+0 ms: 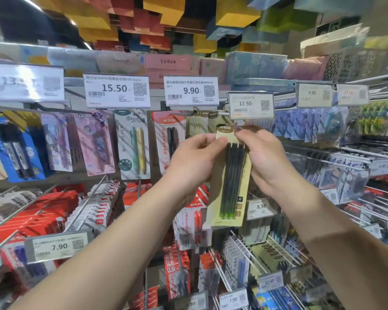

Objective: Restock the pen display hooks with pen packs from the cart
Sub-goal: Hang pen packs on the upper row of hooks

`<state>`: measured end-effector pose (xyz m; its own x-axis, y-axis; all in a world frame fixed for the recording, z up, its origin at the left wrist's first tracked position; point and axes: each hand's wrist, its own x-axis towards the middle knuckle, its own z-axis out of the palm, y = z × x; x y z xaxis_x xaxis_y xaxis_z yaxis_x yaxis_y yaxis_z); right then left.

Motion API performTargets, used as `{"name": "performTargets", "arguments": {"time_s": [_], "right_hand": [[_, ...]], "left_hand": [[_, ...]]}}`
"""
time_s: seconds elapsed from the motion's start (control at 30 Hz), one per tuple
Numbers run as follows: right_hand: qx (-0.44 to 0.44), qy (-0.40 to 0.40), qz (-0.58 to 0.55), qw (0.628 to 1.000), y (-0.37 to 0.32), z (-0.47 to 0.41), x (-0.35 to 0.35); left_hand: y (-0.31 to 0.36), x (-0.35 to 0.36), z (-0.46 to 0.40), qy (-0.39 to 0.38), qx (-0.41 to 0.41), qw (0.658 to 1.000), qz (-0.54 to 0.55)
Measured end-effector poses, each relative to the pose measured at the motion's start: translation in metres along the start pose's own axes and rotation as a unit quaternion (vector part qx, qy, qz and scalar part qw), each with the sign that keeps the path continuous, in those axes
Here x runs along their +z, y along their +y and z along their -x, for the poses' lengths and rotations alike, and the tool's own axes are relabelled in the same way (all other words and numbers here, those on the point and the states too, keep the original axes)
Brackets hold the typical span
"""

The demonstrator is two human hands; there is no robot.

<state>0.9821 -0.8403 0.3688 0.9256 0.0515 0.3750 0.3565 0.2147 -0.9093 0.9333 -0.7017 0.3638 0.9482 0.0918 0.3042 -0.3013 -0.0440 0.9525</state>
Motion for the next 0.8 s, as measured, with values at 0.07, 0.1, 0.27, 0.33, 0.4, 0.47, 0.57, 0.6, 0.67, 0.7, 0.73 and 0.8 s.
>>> {"name": "performTargets", "arguments": {"time_s": [0.07,0.1,0.27,0.33,0.4,0.47,0.57,0.6,0.67,0.7,0.73,0.8], "right_hand": [[-0.017,0.005,-0.003,1.0,-0.004,-0.007,-0.001],[-0.026,0.01,-0.006,1.0,-0.006,-0.01,-0.002],[-0.065,0.015,-0.001,0.998,-0.005,-0.017,-0.002],[-0.074,0.016,-0.002,0.997,-0.003,-0.018,-0.002],[-0.086,0.019,-0.002,0.996,-0.001,-0.02,-0.002],[-0.11,0.021,-0.007,0.994,0.0,-0.021,-0.002],[-0.12,0.017,-0.035,0.992,-0.001,-0.023,-0.002],[-0.122,0.018,-0.043,0.991,-0.002,-0.024,-0.002],[-0.116,0.02,-0.053,0.992,-0.004,-0.028,-0.003],[-0.106,0.02,-0.06,0.992,-0.004,-0.03,-0.003],[-0.093,0.016,-0.068,0.993,-0.005,-0.031,-0.004],[-0.058,-0.006,-0.089,0.994,-0.006,-0.033,-0.006]], "left_hand": [[0.005,0.003,-0.007,-0.008,0.009,1.0,0.001],[0.006,0.004,-0.009,-0.013,0.012,1.0,-0.001],[-0.001,0.004,-0.013,-0.038,0.026,0.999,-0.005],[-0.005,0.002,-0.014,-0.053,0.033,0.998,0.006],[-0.01,0.002,-0.015,-0.059,0.046,0.997,0.006],[-0.011,0.002,-0.015,-0.054,0.063,0.996,0.007],[-0.012,0.003,-0.017,-0.048,0.085,0.995,-0.002],[-0.011,0.004,-0.018,-0.046,0.09,0.995,-0.006],[-0.009,0.005,-0.019,-0.044,0.09,0.995,0.002],[-0.009,0.005,-0.019,-0.044,0.087,0.995,0.008],[-0.008,0.005,-0.02,-0.042,0.085,0.995,0.011],[-0.009,0.005,-0.022,-0.038,0.084,0.996,0.013]]}}
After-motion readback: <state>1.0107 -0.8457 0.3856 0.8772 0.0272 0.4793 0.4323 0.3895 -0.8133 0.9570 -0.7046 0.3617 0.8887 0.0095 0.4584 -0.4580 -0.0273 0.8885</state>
